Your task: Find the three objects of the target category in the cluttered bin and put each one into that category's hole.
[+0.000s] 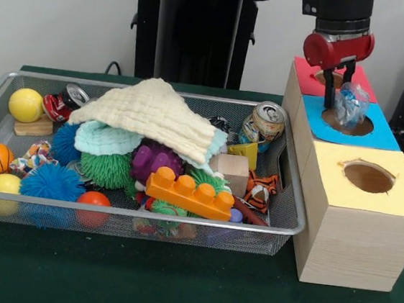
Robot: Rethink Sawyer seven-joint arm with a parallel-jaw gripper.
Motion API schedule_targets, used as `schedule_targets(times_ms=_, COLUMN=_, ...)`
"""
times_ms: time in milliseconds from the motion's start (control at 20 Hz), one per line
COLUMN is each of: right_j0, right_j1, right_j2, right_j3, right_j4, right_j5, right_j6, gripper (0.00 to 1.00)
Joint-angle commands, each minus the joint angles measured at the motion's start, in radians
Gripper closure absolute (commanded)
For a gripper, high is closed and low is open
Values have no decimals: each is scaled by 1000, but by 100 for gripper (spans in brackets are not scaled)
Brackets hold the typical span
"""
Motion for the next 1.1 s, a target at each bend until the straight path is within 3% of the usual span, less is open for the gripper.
schedule_targets(times_ms=50, right_j0=8, right_j1=36, right_j2=-63, right_j3=-14, right_j4=40, right_j5=108, right_j6=226, gripper=100)
schedule_targets(times_ms=150, right_j0=7, right_j1=37, right_j2=-62, right_j3=-13, right_j4=41, right_j5=96, right_j6=226, gripper=100)
schedule_targets(times_ms=200, right_j0=7, right_j1=38, right_j2=-62, right_j3=-13, right_j4=42, right_j5=93, right_j6=224, gripper=0)
schedule_targets(times_ms=900, right_j0=2, right_j1=39, right_j2=-55, right_j3=-20, right_j4=38, right_j5=59, right_j6=224, gripper=0)
schedule_targets(times_ms=1100, right_j0=-17, right_j1=-28, right_j2=-66, right_j3=-4, right_j4=32, right_j5=82, right_j6=217, gripper=0)
